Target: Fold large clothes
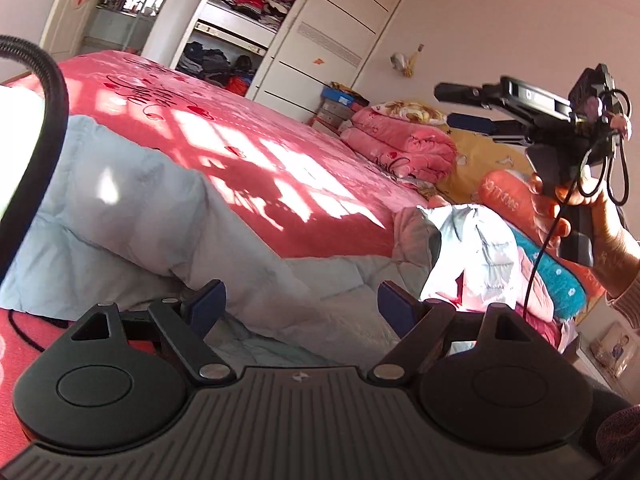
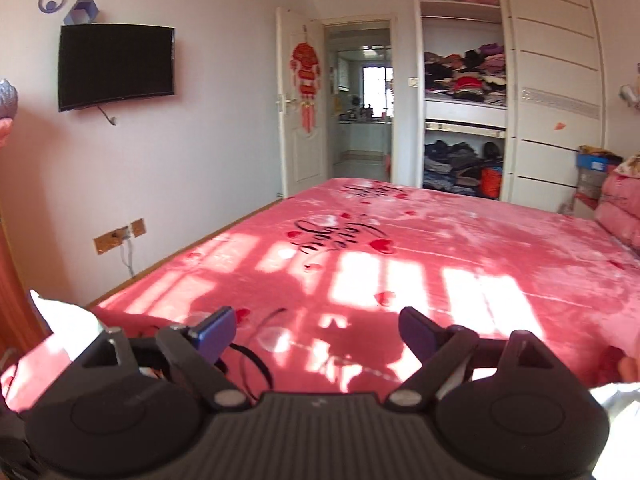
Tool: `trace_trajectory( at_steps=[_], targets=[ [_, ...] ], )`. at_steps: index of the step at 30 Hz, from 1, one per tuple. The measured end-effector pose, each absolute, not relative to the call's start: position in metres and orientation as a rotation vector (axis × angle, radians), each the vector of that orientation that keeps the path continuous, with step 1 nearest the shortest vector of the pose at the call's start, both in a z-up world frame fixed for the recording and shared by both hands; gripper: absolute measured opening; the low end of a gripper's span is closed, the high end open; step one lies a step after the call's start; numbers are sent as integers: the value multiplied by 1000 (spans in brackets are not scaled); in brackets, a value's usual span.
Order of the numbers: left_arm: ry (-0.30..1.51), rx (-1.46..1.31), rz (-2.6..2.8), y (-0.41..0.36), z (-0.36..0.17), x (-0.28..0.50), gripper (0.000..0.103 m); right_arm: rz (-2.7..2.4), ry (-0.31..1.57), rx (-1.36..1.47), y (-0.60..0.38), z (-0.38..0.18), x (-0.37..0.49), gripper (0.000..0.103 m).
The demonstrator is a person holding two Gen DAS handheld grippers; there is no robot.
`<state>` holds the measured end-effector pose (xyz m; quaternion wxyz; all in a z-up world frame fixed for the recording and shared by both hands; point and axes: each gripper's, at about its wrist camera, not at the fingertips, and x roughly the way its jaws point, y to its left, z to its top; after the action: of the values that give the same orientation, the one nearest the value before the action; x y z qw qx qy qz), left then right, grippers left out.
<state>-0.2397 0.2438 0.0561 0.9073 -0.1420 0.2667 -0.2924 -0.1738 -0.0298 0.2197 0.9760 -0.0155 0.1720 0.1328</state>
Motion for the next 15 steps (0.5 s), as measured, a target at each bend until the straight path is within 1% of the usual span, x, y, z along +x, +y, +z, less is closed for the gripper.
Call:
trace_trajectory(
  at_steps=[2, 4, 9, 12, 15],
  targets=[
    [594, -253, -623, 234, 51, -245, 102, 175, 348, -73, -58, 191, -202, 92],
    [624, -222, -624, 227, 49, -249, 102, 123, 392, -82, -75, 161, -216, 92],
    [661, -177, -633, 217, 42, -268, 102, 88, 518, 21, -101, 89, -225, 92],
    [705, -144, -633, 206, 38, -270, 101, 120, 596, 93, -102, 59, -216, 88],
    [737, -95, -636, 193, 36, -269, 101, 166, 618, 59, -93, 47, -204, 88]
  ],
)
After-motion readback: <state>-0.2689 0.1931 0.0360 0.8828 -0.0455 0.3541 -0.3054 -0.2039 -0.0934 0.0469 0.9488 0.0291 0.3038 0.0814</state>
